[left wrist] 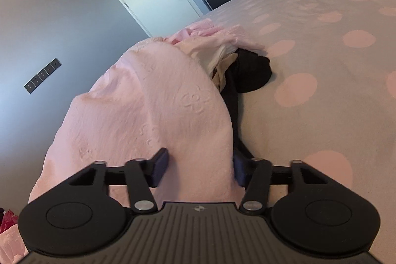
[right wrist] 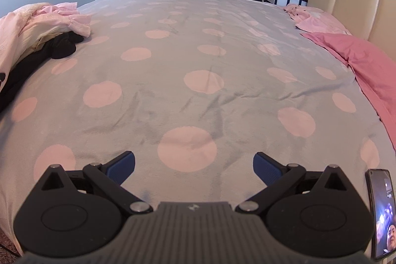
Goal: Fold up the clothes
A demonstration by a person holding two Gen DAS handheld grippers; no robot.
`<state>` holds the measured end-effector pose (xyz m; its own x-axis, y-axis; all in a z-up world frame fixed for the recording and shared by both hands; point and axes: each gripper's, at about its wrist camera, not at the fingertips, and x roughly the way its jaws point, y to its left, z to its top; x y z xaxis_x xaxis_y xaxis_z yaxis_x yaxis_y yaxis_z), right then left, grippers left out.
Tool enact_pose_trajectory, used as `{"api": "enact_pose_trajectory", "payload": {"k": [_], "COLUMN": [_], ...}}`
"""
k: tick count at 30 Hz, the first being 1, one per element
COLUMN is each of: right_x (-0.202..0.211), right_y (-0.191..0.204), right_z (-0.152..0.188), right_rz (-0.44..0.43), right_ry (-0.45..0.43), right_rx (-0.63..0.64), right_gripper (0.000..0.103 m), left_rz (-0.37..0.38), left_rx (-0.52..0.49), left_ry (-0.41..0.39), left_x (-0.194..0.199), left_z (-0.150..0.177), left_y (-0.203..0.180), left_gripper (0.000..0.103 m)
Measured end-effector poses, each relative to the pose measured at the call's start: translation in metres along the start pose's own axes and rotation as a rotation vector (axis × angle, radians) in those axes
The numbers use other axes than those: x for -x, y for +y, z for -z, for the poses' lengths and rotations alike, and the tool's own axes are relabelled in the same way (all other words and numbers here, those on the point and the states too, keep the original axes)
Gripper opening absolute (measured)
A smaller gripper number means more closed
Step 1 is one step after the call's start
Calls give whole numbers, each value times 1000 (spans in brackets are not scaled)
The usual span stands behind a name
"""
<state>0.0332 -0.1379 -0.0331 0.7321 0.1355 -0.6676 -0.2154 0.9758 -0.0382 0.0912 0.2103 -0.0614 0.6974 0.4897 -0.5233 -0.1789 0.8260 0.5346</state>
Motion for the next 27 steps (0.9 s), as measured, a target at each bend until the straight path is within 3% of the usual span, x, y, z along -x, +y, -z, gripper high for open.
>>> {"api": "enact_pose_trajectory", "payload": {"k": [1, 3, 7, 12, 14, 20, 27], "right_x": [1, 3, 9, 16, 20, 32, 50], "right_y": [-1, -3, -8, -12, -14, -19, -41], "right_z": [0, 0, 0, 0, 0, -3, -12], "right_rz": [-3, -8, -16, -19, -20, -16, 26], "right_ry": [-2, -8, -24, -37, -45, -75, -67], "right_rx": [-4, -8, -23, -31, -35, -42, -77], "right_gripper": [103, 103, 103, 103, 103, 103, 102], "left_rz": [6, 31, 111, 245, 305, 544, 954], "left_rx": [19, 69, 107, 44, 72, 64, -17], "left_ry": [5, -7, -76, -166, -186, -281, -317], "left_x": [-2, 4, 29, 72, 87, 146, 216], "left_z": [0, -4, -22, -42, -51, -72, -88], "left_y": [5, 15, 24, 8, 8, -7, -73], "left_gripper": [9, 1, 0, 0, 0, 0, 0]}}
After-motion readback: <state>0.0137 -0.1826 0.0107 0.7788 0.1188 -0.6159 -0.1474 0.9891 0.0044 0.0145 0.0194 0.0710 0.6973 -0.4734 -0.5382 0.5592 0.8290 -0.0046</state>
